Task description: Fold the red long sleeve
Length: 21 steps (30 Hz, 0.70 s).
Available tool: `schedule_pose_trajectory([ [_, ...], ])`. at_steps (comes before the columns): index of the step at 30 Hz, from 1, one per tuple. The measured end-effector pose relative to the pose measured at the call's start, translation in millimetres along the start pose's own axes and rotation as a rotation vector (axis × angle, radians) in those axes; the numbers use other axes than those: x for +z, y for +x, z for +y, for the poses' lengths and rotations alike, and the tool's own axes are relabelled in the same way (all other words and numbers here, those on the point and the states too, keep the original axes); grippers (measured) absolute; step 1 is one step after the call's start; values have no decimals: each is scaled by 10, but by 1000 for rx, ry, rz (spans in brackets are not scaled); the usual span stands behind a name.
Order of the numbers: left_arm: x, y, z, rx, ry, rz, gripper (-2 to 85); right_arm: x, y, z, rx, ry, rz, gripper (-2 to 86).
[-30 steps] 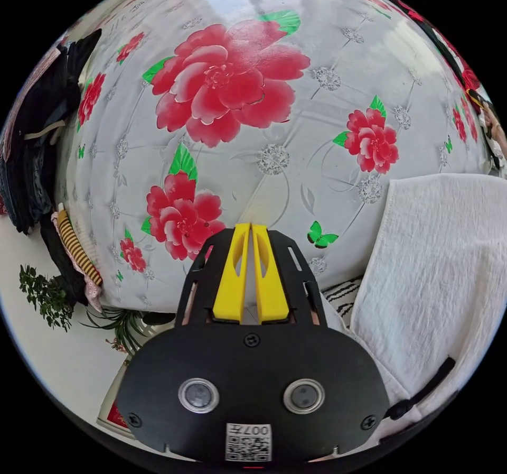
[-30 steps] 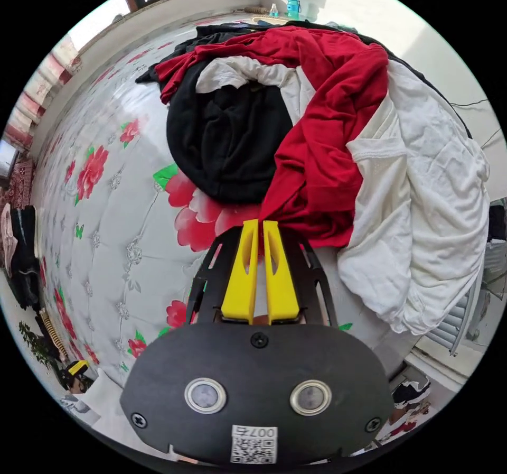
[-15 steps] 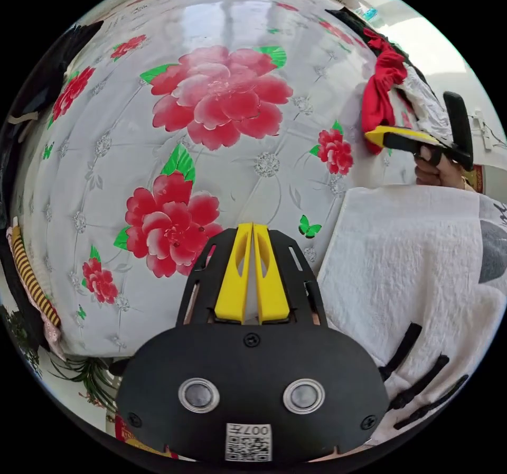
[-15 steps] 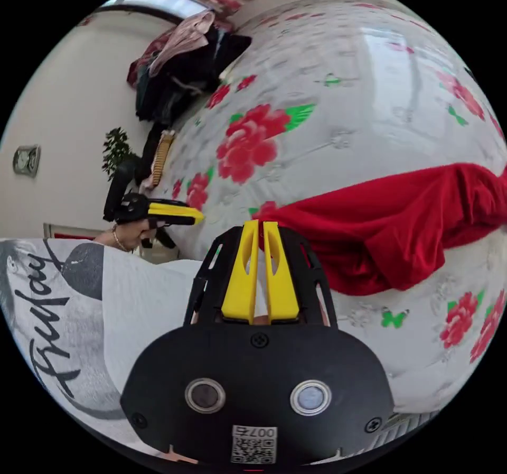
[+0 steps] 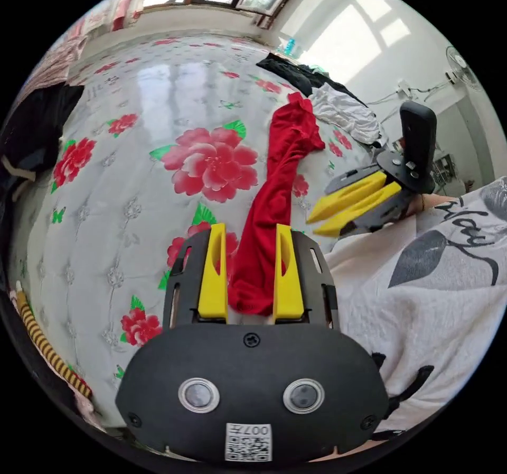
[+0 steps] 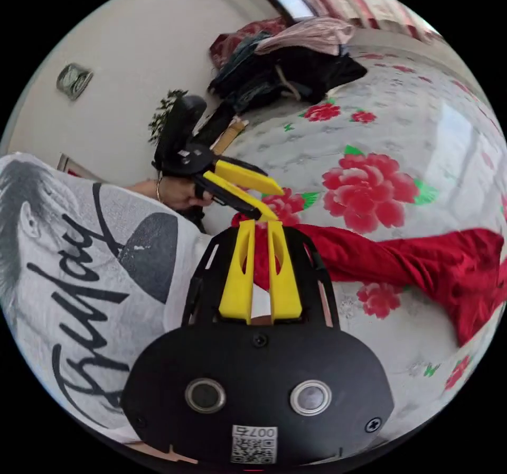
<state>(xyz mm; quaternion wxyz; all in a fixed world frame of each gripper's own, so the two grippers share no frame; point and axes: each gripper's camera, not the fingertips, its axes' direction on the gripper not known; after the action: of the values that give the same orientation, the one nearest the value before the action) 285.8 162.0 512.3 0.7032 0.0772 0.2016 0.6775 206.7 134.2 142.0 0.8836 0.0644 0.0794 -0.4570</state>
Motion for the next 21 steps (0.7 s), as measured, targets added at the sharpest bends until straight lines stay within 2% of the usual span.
schedule_pose_trajectory([
  [3,689,282,-286,182,-175,18,109,-702,765,306,353,226,246,-4],
  [4,905,418,-314,238,-224,-35,101,-919,1039,408,479,277,336,0],
  [5,875,504,-300,284,-174,-101,91,-1014,1162,444,524,297,365,1],
  [7,908,742,-289,449,-198,-124,66,-1257,1549,462,650,344,430,22],
  [8,893,754,-297,458,-212,-100,64,-1289,1627,436,667,350,440,28],
  [11,694,559,-326,374,-232,165,56,-1302,1966,168,692,358,479,38],
  [12,548,409,-304,303,-187,241,55,-1214,2114,23,696,326,479,34],
  [14,277,155,-229,182,-85,273,57,-978,2338,-200,702,234,401,18],
  [15,88,2,-169,116,-27,253,61,-793,2401,-360,680,167,320,11],
  [17,-190,-203,-105,43,42,182,62,-563,2141,-640,482,147,265,6],
  [19,-479,-484,-144,-29,83,87,62,-166,1516,-978,158,28,163,4],
  [21,-616,-693,-280,-69,102,50,63,180,1074,-1067,16,-79,109,8],
])
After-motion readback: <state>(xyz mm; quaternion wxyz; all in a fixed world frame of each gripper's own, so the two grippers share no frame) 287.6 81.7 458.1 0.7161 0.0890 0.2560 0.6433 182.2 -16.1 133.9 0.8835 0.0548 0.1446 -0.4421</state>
